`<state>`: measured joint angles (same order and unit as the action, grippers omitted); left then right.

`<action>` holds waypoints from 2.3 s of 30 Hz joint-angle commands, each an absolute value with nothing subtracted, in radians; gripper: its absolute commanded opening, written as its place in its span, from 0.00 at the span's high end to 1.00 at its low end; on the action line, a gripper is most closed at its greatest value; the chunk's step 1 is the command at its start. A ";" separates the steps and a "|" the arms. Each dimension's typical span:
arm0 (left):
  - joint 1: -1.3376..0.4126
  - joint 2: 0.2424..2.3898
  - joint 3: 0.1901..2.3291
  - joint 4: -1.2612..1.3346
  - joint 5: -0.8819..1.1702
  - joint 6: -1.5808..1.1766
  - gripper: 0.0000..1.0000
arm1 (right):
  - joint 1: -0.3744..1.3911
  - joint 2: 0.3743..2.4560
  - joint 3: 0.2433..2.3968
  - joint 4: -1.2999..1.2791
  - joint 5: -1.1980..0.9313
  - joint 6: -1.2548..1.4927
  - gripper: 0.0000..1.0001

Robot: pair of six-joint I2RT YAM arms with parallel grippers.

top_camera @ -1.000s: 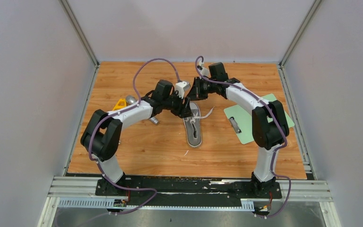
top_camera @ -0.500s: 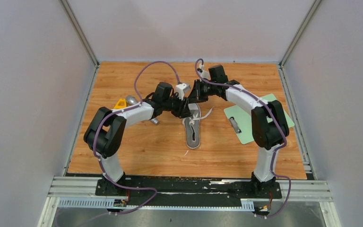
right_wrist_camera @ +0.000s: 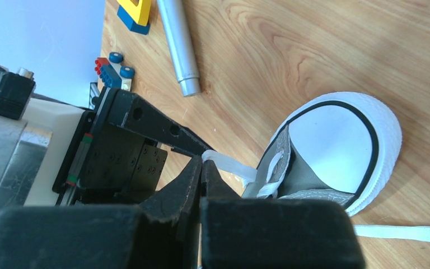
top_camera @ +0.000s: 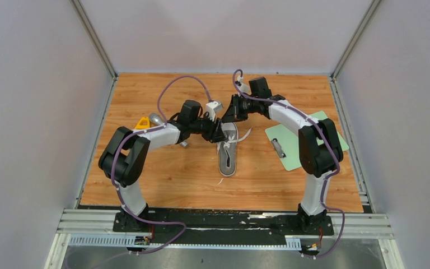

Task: Tie the shoes
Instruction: Wrap the shoelace around the shoelace.

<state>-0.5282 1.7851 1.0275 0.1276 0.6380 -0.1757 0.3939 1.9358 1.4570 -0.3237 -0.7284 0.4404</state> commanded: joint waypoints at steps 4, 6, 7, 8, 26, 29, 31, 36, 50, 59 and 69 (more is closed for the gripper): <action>-0.500 1.805 1.036 0.172 0.813 -0.033 0.48 | 0.375 1.876 1.439 -0.267 -0.817 0.437 1.00; -0.494 1.815 1.044 0.159 0.865 -0.005 0.50 | 0.373 1.870 1.433 -0.267 -0.818 0.433 1.00; -0.493 1.818 1.047 0.156 0.887 0.009 0.51 | 0.372 1.870 1.431 -0.267 -0.818 0.433 1.00; -0.493 1.825 1.047 0.153 0.898 0.016 0.54 | 0.372 1.870 1.431 -0.267 -0.819 0.433 1.00; -0.458 1.875 1.062 0.162 0.942 0.007 0.85 | 0.366 1.867 1.422 -0.267 -0.835 0.425 1.00; -0.454 1.878 1.063 0.171 0.942 0.006 0.92 | 0.364 1.870 1.427 -0.267 -0.836 0.425 1.00; -0.452 1.879 1.061 0.183 0.945 -0.026 0.97 | 0.362 1.872 1.428 -0.267 -0.838 0.425 1.00; -0.446 1.888 1.056 0.245 0.964 -0.134 0.99 | 0.360 1.871 1.415 -0.267 -0.842 0.417 1.00; -0.437 1.882 1.063 0.189 0.920 -0.171 0.61 | 0.357 1.857 1.416 -0.267 -0.863 0.411 1.00; -0.346 1.693 1.054 -0.052 0.924 0.062 0.40 | 0.350 1.841 1.387 -0.267 -0.873 0.407 1.00; -0.375 1.853 1.114 0.220 0.964 -0.083 0.34 | 0.350 1.849 1.397 -0.268 -0.888 0.402 1.00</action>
<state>-0.3588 1.7836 1.0576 0.1162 0.9325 -0.0620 0.3546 1.8915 1.3907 -0.3073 -0.8616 0.4164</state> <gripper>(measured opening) 0.654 0.011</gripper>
